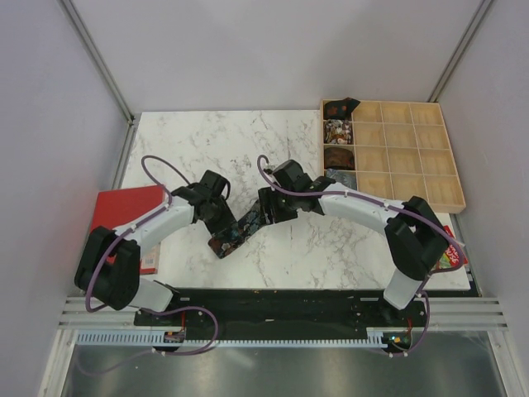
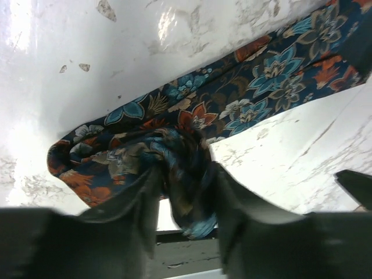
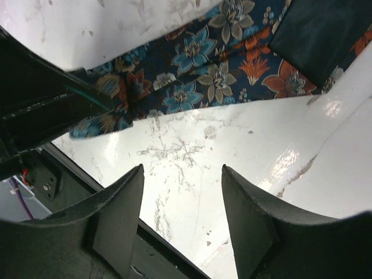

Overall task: Roll the ties
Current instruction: Roll the tie at the center of the board.

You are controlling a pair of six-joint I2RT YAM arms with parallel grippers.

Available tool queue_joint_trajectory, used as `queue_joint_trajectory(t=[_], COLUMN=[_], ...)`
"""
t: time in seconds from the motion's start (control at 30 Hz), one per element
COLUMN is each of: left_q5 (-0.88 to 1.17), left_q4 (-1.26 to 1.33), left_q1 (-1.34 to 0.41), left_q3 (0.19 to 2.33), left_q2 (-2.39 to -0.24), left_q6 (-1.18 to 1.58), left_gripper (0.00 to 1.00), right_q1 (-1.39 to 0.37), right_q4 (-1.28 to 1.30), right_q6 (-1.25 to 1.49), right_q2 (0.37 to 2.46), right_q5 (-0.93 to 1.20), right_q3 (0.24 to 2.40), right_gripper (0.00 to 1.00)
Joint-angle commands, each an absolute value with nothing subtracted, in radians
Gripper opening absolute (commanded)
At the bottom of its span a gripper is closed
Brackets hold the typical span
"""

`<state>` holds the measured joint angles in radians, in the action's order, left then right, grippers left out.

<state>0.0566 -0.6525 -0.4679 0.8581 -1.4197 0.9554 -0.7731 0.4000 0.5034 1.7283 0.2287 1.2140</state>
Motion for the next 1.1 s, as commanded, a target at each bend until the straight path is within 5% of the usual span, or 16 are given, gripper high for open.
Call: queue_joint_trajectory(t=[0.0, 0.1, 0.23, 0.6, 1.07], left_q5=[0.049, 0.038, 0.012, -0.103, -0.094], left_q4=[-0.63, -0.637, -0.721, -0.908, -0.859], left_q1=[-0.459, -0.459, -0.446, -0.422, -0.422], left_q3=[0.92, 0.937, 0.992, 0.957, 0.623], left_q2=[-1.419, -1.372, -1.313, -1.027, -0.614], left_q6=[0.933, 0.925, 0.902, 0.885, 1.006], left_gripper=[0.66, 0.91, 0.96, 0.92, 0.87], right_q1=[-0.778, -0.781, -0.781, -0.802, -0.864], right_q4=[0.405, 0.396, 0.39, 0.391, 0.397], right_q6=[0.489, 0.491, 0.492, 0.497, 0.515], right_q2=[1.672, 1.66, 1.66, 1.779, 2.011], right_q5=[0.224, 0.239, 0.261, 0.33, 0.353], right_q3=[1.18, 1.177, 1.203, 1.362, 1.558], right_gripper=[0.64, 0.63, 0.63, 0.65, 0.66])
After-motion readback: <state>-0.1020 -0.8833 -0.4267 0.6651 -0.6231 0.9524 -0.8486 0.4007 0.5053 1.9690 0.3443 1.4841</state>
